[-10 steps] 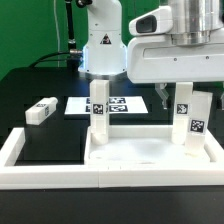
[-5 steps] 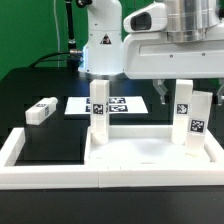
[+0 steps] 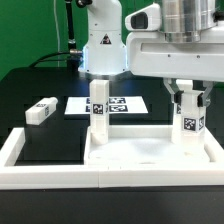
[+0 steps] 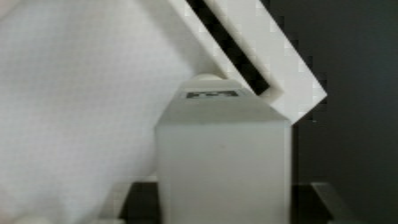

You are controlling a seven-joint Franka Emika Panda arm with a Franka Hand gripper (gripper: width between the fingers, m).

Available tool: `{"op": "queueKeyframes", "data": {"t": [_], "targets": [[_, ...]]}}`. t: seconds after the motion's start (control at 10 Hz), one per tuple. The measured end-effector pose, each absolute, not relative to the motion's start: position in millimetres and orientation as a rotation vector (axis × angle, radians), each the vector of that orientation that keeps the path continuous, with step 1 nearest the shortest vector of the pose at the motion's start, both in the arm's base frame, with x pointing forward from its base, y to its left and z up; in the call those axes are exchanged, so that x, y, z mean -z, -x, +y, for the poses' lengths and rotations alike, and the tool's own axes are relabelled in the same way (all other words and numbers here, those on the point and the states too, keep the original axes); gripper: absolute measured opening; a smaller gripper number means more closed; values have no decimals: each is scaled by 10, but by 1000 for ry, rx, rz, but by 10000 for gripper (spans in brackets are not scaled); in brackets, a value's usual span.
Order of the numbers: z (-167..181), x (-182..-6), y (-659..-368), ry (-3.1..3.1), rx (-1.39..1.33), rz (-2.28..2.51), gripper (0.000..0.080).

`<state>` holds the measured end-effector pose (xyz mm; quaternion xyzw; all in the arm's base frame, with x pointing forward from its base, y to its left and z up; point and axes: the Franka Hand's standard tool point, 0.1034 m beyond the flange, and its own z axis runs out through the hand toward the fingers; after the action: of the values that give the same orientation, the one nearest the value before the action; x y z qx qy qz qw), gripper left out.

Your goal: Assemble desk

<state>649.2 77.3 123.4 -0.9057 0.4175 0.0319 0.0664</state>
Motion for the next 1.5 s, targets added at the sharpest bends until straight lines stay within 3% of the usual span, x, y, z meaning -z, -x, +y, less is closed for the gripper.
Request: {"op": "queueKeyframes", "data": {"t": [0.3,0.6,0.9,1.0,1.1,1.2,1.3,1.5], "targets": [[723,-1219,-6487,2481,-127,1671,287],[879,-1208,-6516,1951,-170,2296,288],[1022,-1224,-6556,1611,-90,2547,294],[1006,-1222,-6558,1624,-88,2539,381],[1009,-1217,-6560,1653,-84,2518,381],[1009,-1212,-6559,1655,-84,2518,570],[1005,-1195,-6555,1848,-64,2381,570],[1188,-1163,-6501,2224,-27,2068,646]]}}
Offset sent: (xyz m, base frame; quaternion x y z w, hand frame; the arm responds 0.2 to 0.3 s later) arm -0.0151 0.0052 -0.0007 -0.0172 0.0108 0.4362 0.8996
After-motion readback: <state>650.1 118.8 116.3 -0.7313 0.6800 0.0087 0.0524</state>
